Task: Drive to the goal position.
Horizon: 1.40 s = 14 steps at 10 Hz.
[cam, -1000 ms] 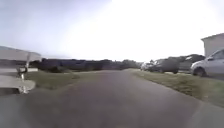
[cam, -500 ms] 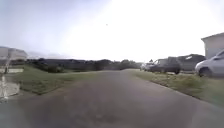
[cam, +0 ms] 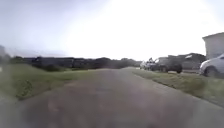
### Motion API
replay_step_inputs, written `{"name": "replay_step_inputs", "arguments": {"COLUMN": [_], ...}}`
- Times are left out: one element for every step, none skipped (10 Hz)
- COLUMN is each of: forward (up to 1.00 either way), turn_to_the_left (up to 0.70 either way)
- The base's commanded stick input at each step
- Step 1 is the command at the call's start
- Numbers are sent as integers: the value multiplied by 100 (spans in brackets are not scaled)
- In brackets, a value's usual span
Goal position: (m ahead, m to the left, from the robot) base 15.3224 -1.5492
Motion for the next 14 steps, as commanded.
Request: {"name": "replay_step_inputs", "arguments": {"forward": [100,100,100,100,100,100,100,100,100,100,100,100,100,100], "turn_to_the_left": [0,0,0,0,0,0,0,0,0,0,0,0,0,0]}}
